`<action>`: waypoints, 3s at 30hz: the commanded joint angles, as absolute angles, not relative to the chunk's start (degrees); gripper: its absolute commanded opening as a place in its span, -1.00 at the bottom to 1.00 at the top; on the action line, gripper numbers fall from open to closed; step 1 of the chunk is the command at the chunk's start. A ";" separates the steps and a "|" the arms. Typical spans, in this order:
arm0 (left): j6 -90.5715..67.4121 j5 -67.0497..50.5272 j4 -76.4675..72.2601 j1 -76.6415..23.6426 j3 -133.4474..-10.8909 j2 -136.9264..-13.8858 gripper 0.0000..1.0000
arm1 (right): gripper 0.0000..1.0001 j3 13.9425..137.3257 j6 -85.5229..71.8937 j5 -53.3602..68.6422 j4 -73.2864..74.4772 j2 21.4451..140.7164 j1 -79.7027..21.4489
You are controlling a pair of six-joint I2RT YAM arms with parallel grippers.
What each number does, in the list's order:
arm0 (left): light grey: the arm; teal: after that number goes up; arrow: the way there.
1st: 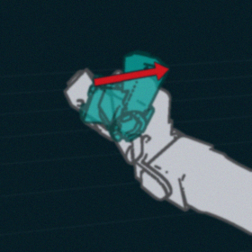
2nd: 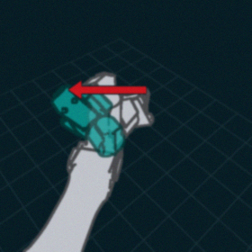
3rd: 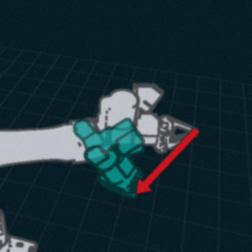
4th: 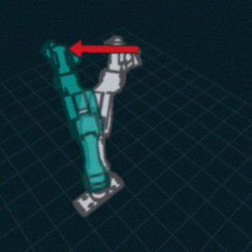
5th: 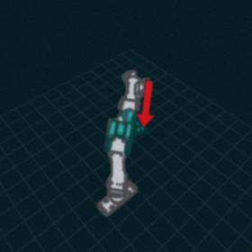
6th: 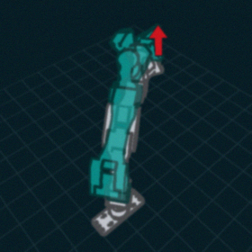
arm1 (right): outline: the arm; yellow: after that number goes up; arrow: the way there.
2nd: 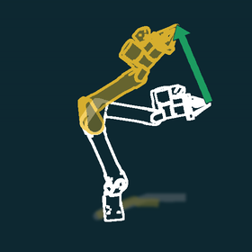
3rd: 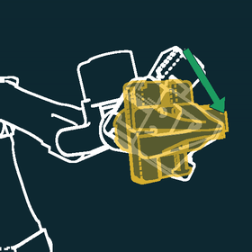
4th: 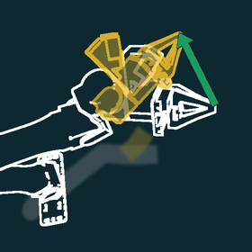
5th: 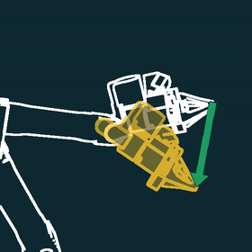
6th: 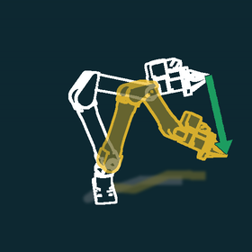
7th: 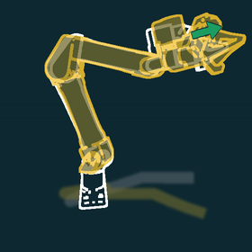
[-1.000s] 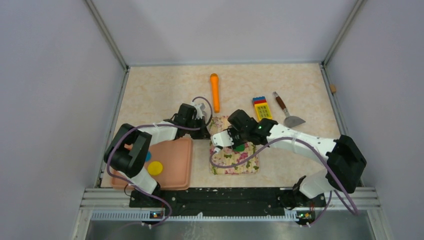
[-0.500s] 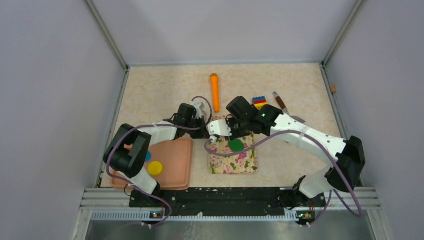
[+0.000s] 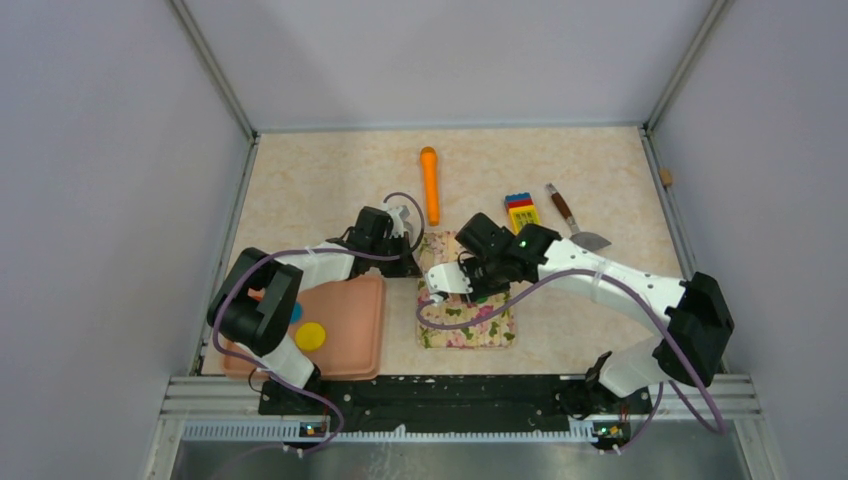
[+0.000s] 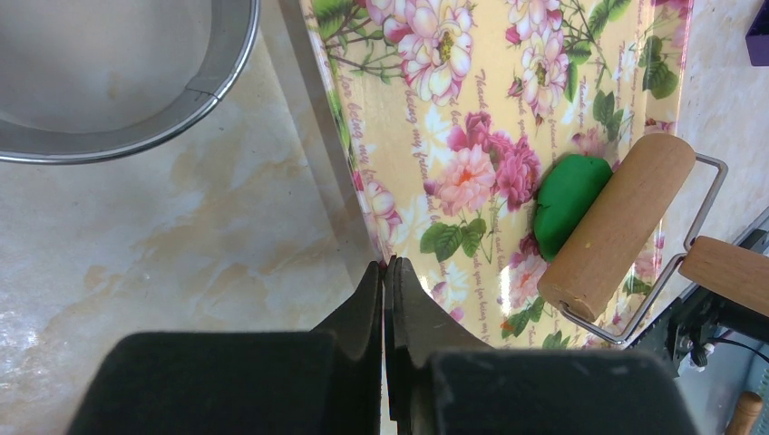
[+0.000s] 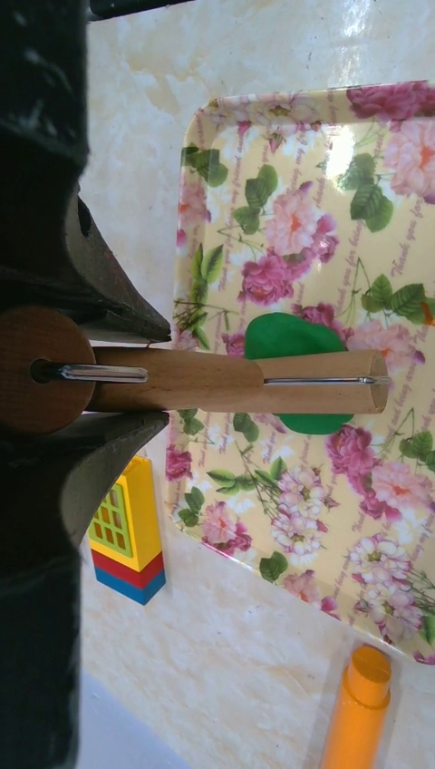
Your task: Roll out the dumpling wrappers from the dough
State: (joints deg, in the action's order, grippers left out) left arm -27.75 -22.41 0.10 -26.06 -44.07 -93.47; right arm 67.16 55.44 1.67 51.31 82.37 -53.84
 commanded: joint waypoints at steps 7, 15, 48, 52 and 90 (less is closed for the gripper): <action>-24.79 -18.45 0.44 -25.66 -44.12 -92.61 -1.00 | -1.00 63.50 55.17 13.91 62.48 84.74 -54.17; -25.05 -18.46 0.44 -25.62 -44.27 -93.07 -1.00 | -1.00 64.97 56.31 18.96 67.50 87.05 -54.17; -24.79 -17.09 0.46 -25.66 -43.42 -92.99 -1.00 | -1.00 66.30 53.57 23.08 74.76 87.71 -54.42; -24.79 -17.05 0.44 -25.66 -43.55 -93.07 -1.00 | -1.00 66.60 53.88 23.60 75.95 87.64 -54.49; -23.14 -20.62 3.30 -25.58 -48.24 -90.92 -0.39 | -1.00 77.89 47.26 28.30 79.67 84.64 -46.61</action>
State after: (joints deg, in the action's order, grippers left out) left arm -26.98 -22.50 0.95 -26.13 -44.56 -93.47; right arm 71.09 52.53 21.80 71.44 84.38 -52.95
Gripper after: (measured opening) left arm 0.085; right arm 0.329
